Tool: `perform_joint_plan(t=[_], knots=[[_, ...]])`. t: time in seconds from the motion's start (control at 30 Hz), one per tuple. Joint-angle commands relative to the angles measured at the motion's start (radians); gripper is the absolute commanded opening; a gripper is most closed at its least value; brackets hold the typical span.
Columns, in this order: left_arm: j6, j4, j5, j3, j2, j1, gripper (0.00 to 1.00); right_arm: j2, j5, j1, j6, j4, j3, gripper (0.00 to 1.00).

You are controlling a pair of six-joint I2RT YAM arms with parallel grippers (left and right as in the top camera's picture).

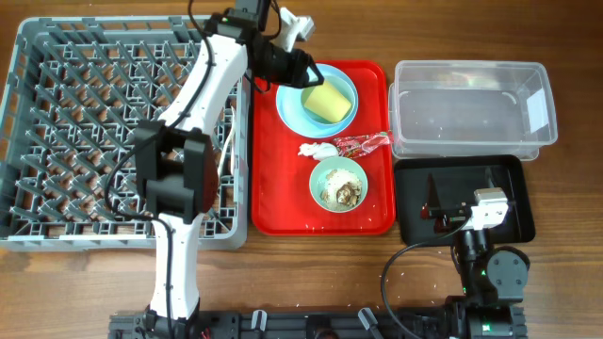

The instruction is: Sort waste into correct bins and load items into the dishwasher rack

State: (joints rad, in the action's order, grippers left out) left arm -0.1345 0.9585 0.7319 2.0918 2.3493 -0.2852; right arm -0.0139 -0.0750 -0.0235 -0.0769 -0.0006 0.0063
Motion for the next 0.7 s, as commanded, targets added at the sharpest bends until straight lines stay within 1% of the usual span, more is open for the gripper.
perform_joint_plan(t=[0.0, 0.07, 0.17, 0.2, 0.27, 0.3, 0.37, 0.6, 0.67], knots=[[-0.018, -0.010, 0.070, 0.003, 0.062, 0.016, 0.45, 0.005, -0.002, -0.006, 0.000, 0.003, -0.001, 1.00], [-0.018, -0.004, 0.124, 0.003, 0.074, 0.018, 0.44, 0.005, -0.001, -0.006, 0.000, 0.003, -0.001, 1.00], [-0.018, 0.023, 0.153, 0.003, 0.076, 0.011, 0.37, 0.005, -0.001, -0.006, 0.000, 0.003, -0.001, 1.00], [-0.018, 0.031, 0.169, 0.003, 0.076, 0.010, 0.34, 0.005, -0.001, -0.006, 0.000, 0.003, -0.001, 1.00], [-0.018, 0.047, 0.196, 0.003, 0.076, 0.010, 0.23, 0.005, -0.001, -0.006, 0.000, 0.003, -0.001, 1.00], [-0.018, 0.055, 0.209, 0.003, 0.076, 0.010, 0.19, 0.005, -0.001, -0.006, 0.000, 0.003, -0.001, 1.00], [-0.018, 0.071, 0.241, 0.003, 0.076, 0.009, 0.20, 0.005, -0.001, -0.006, 0.000, 0.003, -0.001, 1.00], [-0.016, 0.086, 0.244, 0.003, 0.076, -0.024, 0.20, 0.005, -0.001, -0.006, 0.000, 0.003, -0.001, 1.00], [-0.016, 0.079, 0.221, 0.003, 0.076, -0.042, 0.18, 0.005, -0.001, -0.006, 0.000, 0.003, -0.001, 1.00]])
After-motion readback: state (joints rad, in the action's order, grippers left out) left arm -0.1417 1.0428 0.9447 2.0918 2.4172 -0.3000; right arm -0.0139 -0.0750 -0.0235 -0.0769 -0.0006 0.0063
